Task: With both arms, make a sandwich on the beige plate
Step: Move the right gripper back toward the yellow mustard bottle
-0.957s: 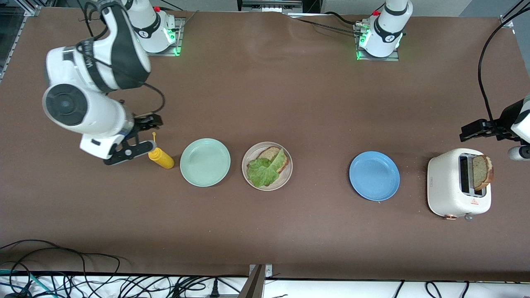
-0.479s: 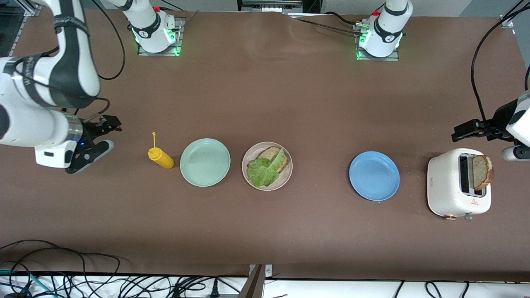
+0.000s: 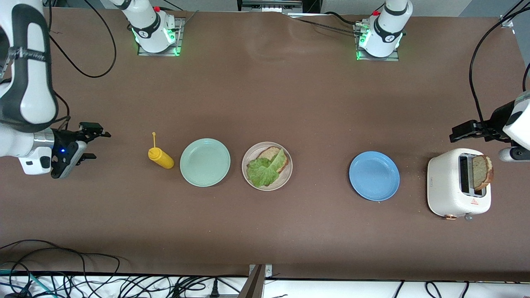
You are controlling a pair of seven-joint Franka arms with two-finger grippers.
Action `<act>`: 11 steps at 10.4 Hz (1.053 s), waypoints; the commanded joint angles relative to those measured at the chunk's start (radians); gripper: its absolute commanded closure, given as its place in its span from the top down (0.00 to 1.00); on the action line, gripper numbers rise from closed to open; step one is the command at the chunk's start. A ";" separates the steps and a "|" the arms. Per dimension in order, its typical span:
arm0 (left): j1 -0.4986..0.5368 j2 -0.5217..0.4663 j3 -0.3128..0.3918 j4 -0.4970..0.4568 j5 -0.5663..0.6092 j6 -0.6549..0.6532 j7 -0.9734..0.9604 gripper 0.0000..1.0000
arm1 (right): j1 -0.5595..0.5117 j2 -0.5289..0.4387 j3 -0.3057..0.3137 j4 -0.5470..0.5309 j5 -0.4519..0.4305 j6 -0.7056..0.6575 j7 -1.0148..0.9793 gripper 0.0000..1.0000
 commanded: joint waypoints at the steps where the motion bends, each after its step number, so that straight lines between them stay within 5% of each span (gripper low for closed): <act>1: -0.004 0.009 0.002 0.024 -0.020 -0.001 0.011 1.00 | -0.056 0.052 0.009 0.002 0.127 -0.007 -0.214 1.00; 8: -0.004 0.015 0.001 0.024 -0.023 -0.001 0.002 1.00 | -0.143 0.236 0.010 0.006 0.538 -0.138 -1.037 1.00; 11: -0.010 0.017 -0.001 0.024 -0.026 -0.001 0.005 1.00 | -0.151 0.331 0.013 0.005 0.702 -0.240 -1.125 1.00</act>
